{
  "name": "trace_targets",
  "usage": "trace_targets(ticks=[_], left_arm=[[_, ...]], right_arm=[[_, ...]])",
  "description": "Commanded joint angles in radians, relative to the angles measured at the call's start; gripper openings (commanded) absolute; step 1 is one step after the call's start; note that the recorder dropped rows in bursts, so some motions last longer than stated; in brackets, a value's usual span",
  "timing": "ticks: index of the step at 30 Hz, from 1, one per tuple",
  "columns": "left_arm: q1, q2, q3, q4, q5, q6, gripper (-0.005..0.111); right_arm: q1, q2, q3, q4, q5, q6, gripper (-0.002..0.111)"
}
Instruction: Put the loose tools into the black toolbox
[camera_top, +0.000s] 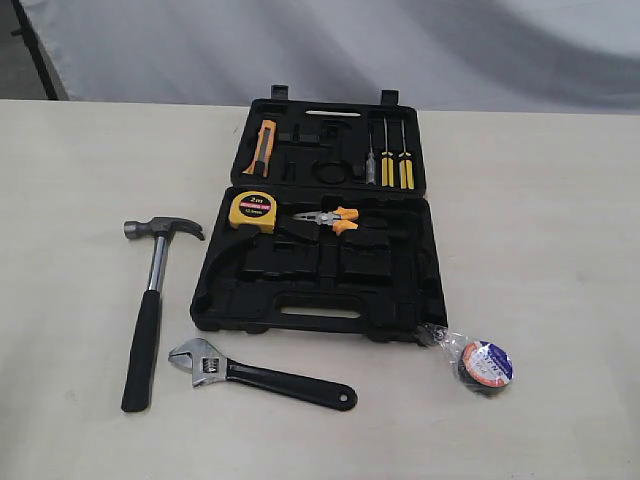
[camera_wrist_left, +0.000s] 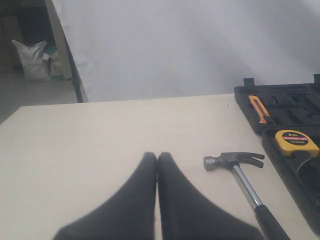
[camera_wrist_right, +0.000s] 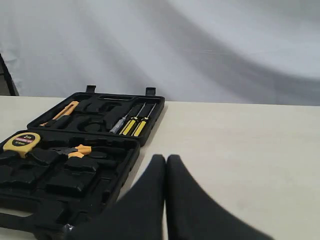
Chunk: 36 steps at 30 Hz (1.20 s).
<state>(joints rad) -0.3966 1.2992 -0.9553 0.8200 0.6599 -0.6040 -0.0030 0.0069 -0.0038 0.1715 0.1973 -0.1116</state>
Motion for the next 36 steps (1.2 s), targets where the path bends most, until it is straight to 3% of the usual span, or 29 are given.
trace_targets(ticks=[1, 12, 20, 26, 36], left_arm=[[0.003, -0.008, 0.009, -0.014, -0.017, -0.01, 0.001], [0.003, -0.008, 0.009, -0.014, -0.017, -0.01, 0.001], [0.003, -0.008, 0.009, -0.014, -0.017, -0.01, 0.001], [0.003, -0.008, 0.009, -0.014, -0.017, -0.01, 0.001], [0.003, -0.008, 0.009, -0.014, -0.017, -0.01, 0.001]], right_arm=[[-0.006, -0.007, 0.004, 0.009, -0.058, -0.008, 0.0], [-0.006, -0.007, 0.004, 0.373, -0.377, 0.064, 0.0], [-0.006, -0.007, 0.004, 0.203, -0.232, 0.051, 0.0], [-0.006, -0.007, 0.004, 0.202, -0.197, 0.026, 0.0], [-0.006, 0.266, 0.004, 0.202, -0.16, 0.009, 0.0]])
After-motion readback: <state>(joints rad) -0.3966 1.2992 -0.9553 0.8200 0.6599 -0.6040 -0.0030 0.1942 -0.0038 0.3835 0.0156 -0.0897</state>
